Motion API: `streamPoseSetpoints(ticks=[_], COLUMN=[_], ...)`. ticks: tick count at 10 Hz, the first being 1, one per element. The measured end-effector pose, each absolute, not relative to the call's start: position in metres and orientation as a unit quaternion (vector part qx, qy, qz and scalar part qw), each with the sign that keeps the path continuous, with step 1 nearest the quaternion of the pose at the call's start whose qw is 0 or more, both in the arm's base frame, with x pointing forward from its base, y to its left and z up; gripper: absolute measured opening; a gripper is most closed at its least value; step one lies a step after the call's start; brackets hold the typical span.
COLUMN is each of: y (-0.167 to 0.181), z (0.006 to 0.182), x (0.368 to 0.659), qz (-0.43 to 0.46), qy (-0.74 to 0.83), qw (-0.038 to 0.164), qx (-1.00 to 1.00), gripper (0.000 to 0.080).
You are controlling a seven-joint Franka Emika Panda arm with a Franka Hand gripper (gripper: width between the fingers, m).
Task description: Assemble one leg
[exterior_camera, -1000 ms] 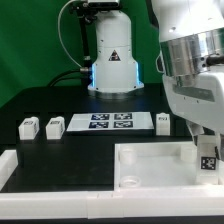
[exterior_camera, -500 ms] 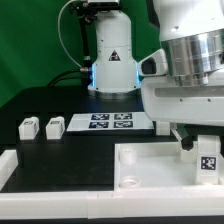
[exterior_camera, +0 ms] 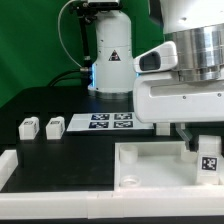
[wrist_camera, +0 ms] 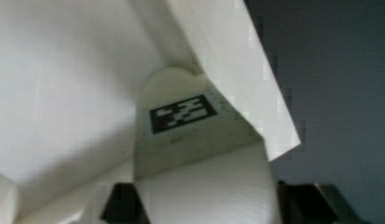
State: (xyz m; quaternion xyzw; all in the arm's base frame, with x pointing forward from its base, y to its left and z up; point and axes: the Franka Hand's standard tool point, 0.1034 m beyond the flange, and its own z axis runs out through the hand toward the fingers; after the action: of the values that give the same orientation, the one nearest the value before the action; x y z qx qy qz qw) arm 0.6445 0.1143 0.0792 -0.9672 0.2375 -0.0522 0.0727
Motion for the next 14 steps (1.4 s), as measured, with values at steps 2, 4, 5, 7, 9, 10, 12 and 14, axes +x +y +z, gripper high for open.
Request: streamPoseSetpoints(ticks=[2, 4, 5, 7, 9, 10, 12, 14], y=[0.113, 0.111, 0.111, 0.111, 0.111, 0.111, 0.111, 0.111], z=[0.079, 0.080, 0.080, 0.080, 0.080, 0.079, 0.082, 0.097], x=[0.645, 0.645, 0.645, 0.645, 0.645, 0.645, 0.646, 0.649], qz=[-0.046, -0.048, -0.048, -0.049, -0.049, -0.048, -0.050, -0.052], qy=[0.338, 0.366, 0.360, 0.355, 0.353, 0.353, 0.353, 0.348], qw=[0.076, 0.070, 0.070, 0.070, 0.070, 0.070, 0.071, 0.076], qx=[-0.937, -0.927, -0.929, -0.931, -0.932, -0.932, -0.931, -0.933], gripper=[0.0317, 0.0318, 0.0320, 0.0320, 0.0320, 0.0320, 0.0602, 0.0640])
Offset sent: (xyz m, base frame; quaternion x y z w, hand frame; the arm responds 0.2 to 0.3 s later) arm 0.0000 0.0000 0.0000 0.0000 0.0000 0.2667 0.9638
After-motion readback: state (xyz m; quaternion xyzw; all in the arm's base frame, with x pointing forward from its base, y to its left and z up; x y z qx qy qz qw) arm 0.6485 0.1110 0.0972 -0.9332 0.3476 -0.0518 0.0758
